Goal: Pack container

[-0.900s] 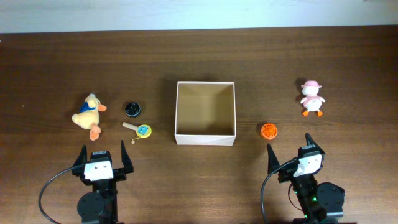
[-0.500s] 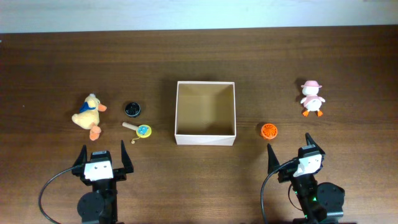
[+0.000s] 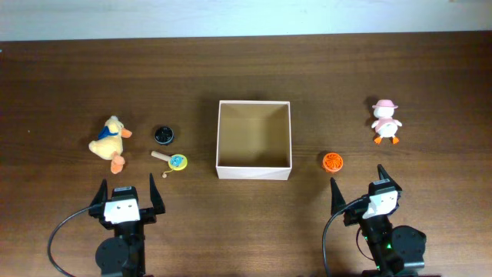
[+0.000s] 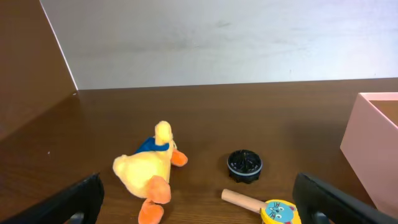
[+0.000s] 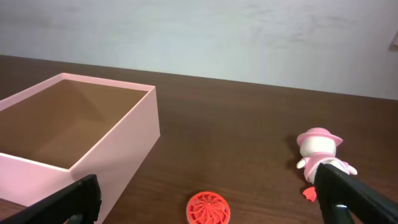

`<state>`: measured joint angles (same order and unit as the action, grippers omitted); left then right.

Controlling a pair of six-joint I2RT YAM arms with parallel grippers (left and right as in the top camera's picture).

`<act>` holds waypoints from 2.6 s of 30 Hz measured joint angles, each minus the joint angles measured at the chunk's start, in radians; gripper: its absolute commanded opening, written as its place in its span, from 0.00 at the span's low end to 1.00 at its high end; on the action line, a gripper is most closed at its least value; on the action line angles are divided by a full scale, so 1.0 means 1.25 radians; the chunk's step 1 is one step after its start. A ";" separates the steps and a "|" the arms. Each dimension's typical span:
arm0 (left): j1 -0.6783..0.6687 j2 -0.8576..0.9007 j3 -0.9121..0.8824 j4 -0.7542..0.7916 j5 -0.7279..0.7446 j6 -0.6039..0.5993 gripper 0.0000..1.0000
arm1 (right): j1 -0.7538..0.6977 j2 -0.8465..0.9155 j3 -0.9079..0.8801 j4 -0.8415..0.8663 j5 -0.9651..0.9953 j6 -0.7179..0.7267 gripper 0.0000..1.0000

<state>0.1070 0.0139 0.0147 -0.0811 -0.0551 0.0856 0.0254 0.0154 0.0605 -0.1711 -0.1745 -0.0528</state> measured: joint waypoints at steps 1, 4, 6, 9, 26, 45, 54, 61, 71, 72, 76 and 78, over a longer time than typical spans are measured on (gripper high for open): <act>0.000 0.000 0.000 0.000 0.000 0.000 0.99 | 0.000 0.000 0.000 0.000 0.000 0.000 0.99; 0.000 0.000 0.000 0.000 0.000 0.000 0.99 | 0.000 0.000 0.000 0.000 0.000 0.000 0.99; 0.000 0.000 0.000 0.000 0.000 0.000 0.99 | 0.000 0.000 0.000 0.000 0.000 0.000 0.99; 0.000 0.000 0.000 0.000 0.000 0.000 0.99 | 0.000 0.000 0.000 0.000 0.000 0.000 0.99; 0.000 0.000 0.000 0.000 0.000 0.000 0.99 | 0.000 0.000 0.000 0.000 -0.001 0.000 0.99; 0.000 0.000 0.000 0.000 0.000 0.000 0.99 | 0.000 0.043 0.221 -0.162 -0.070 0.054 0.99; 0.000 0.000 0.000 0.001 0.000 0.000 0.99 | 0.000 0.280 0.599 -0.534 -0.074 0.063 0.99; 0.000 0.000 0.000 0.001 0.000 0.000 0.99 | 0.000 0.439 0.708 -0.645 -0.103 0.064 0.99; 0.000 0.000 0.000 0.001 0.000 0.000 0.99 | 0.000 0.651 0.712 -0.647 -0.082 0.043 0.99; 0.000 0.000 0.000 0.001 0.000 0.000 0.99 | 0.000 0.685 0.712 -0.641 -0.072 0.046 0.99; 0.000 0.000 0.000 0.001 0.000 0.000 0.99 | 0.000 0.859 0.713 -0.596 -0.045 0.080 0.99; 0.000 0.000 0.000 0.001 0.000 0.000 0.99 | 0.000 0.952 0.713 -0.554 -0.041 0.107 0.99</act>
<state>0.1070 0.0135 0.0147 -0.0803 -0.0547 0.0856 0.0254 1.2049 0.9520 -0.8639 -0.2256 0.0803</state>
